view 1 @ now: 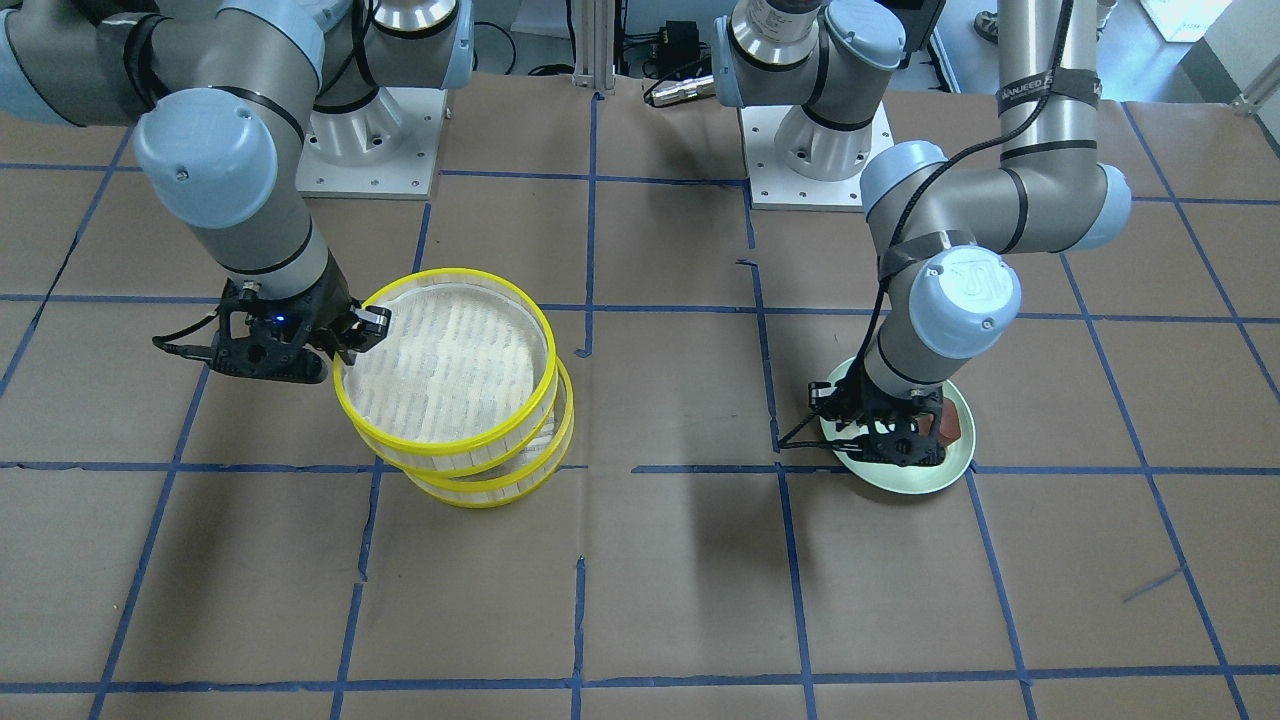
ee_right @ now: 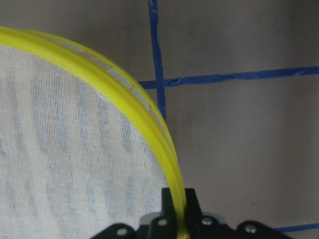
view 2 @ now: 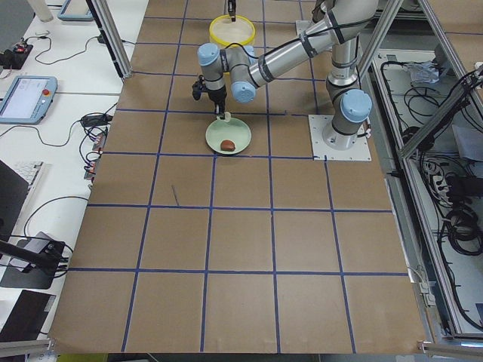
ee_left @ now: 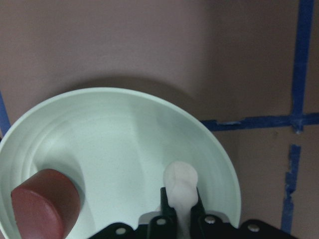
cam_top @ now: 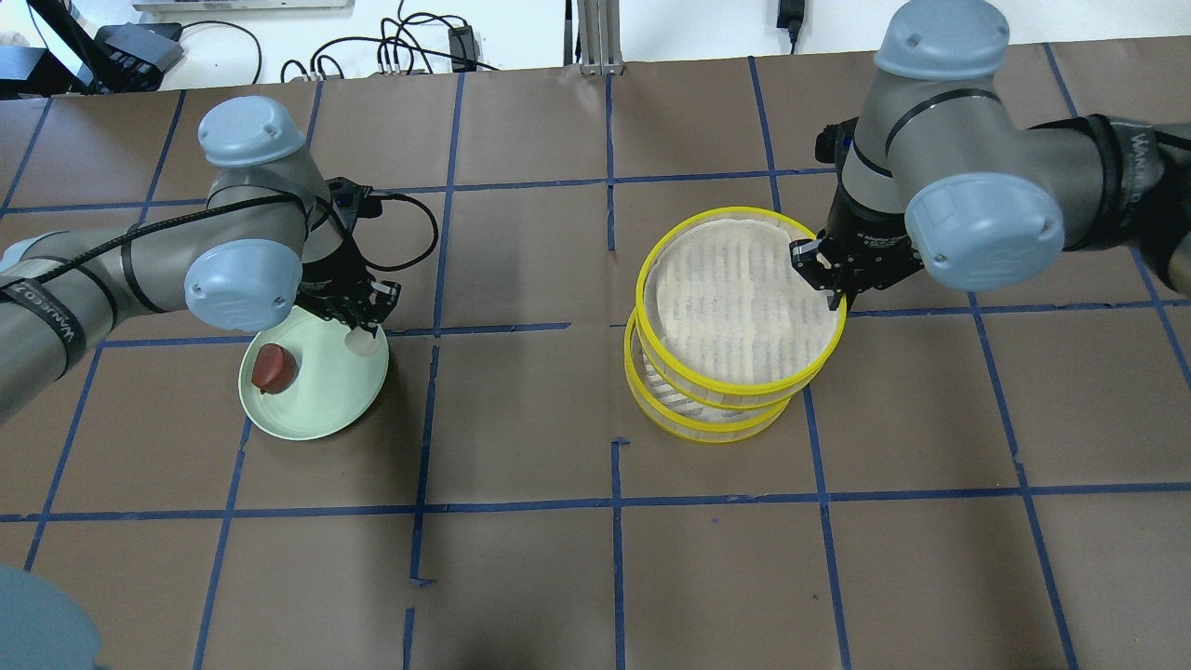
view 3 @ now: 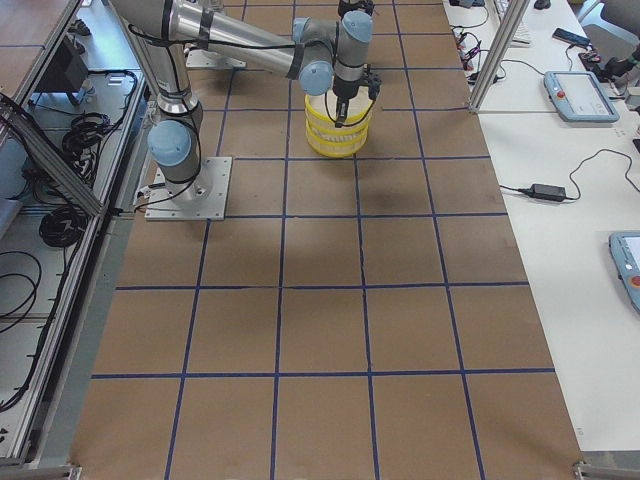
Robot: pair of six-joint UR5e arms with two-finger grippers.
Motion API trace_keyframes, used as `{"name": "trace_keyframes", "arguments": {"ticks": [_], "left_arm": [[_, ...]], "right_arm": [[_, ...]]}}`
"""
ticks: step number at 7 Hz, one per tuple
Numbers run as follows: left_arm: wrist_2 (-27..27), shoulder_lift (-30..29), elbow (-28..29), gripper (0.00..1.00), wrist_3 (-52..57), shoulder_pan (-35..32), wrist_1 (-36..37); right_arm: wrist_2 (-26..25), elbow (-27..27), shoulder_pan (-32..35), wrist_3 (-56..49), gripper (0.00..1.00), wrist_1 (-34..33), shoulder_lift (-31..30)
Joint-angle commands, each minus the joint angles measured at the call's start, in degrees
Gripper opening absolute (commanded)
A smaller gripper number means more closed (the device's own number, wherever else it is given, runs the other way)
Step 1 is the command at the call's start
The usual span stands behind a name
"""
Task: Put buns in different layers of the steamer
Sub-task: 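Lift the top steamer tier aside with the right gripper while the left carries the bun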
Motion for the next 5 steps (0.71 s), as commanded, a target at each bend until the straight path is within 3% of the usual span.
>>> {"name": "trace_keyframes", "arguments": {"ticks": [1,2,5], "left_arm": [[-8.96,0.11,2.75,0.08,-11.95,-9.60,-0.13],[-11.99,-0.33,5.29,0.05,-18.03,-13.99,-0.12],[-31.39,-2.86,7.86,0.06,-29.04,-18.94,2.23]], "right_arm": [[-1.54,-4.13,-6.01,-8.19,0.14,5.90,-1.94],[-2.06,-4.22,-8.92,-12.58,0.14,7.23,-3.86],[-1.46,-3.96,-12.29,-15.79,0.14,8.21,-4.76]]}}
